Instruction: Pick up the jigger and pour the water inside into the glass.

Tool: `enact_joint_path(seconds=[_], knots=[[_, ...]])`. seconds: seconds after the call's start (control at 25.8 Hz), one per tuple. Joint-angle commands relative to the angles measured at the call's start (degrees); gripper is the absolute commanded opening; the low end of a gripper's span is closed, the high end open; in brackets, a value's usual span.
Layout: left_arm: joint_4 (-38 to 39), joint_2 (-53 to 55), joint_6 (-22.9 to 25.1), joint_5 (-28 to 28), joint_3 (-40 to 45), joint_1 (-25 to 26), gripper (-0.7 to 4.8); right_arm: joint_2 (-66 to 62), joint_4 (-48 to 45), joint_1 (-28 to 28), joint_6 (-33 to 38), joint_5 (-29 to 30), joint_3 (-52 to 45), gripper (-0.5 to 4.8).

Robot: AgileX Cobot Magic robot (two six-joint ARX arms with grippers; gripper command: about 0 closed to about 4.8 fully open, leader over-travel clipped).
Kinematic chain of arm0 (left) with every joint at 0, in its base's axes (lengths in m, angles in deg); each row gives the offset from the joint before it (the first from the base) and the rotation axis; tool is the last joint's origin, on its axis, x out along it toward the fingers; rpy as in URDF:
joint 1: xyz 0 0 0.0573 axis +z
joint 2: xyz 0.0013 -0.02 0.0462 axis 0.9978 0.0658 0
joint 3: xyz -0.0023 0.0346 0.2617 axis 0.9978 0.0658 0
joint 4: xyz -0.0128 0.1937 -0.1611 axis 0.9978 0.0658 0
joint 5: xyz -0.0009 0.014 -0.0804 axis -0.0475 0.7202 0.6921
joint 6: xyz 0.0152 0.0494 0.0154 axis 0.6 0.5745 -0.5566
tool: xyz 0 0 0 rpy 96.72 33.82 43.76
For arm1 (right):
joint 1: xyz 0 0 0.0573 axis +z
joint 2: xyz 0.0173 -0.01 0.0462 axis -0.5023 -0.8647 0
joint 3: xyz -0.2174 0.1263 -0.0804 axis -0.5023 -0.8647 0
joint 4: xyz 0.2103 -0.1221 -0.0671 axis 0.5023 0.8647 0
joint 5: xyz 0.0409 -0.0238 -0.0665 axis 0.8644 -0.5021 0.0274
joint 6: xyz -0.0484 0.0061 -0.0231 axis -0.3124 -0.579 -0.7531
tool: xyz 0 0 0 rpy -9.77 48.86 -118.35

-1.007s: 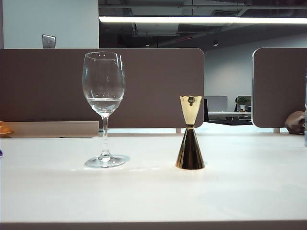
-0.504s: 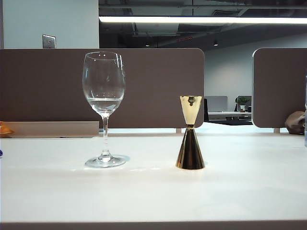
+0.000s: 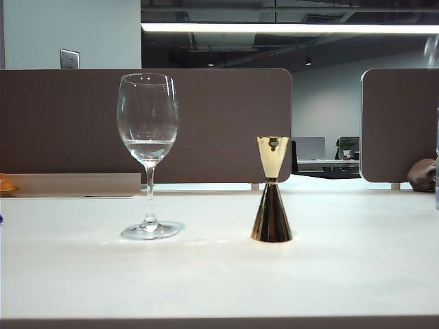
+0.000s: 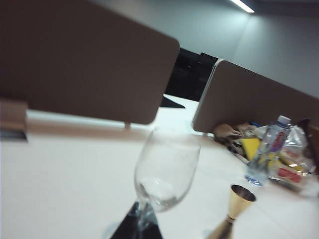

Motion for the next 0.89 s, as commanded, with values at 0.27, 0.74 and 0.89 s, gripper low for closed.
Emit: enact_joint_path(seconds=[0.27,0.74,0.89], knots=[[9.9,7.2,13.2,-2.7,-5.6,0.0,-0.06,-13.4,4.5,1.2,-18.7,-1.6,10.5,0.57],[10.0,17.1,15.6,1.0,-10.3,0.0,-0.06,-48.4,-20.9,16.4,-23.7,-7.5,12.5,2.19],[10.1,17.1,15.5,2.3,-10.4,0.0,-0.06,-57.7,-25.6,17.7,-23.8,-9.4,14.5,2.85]])
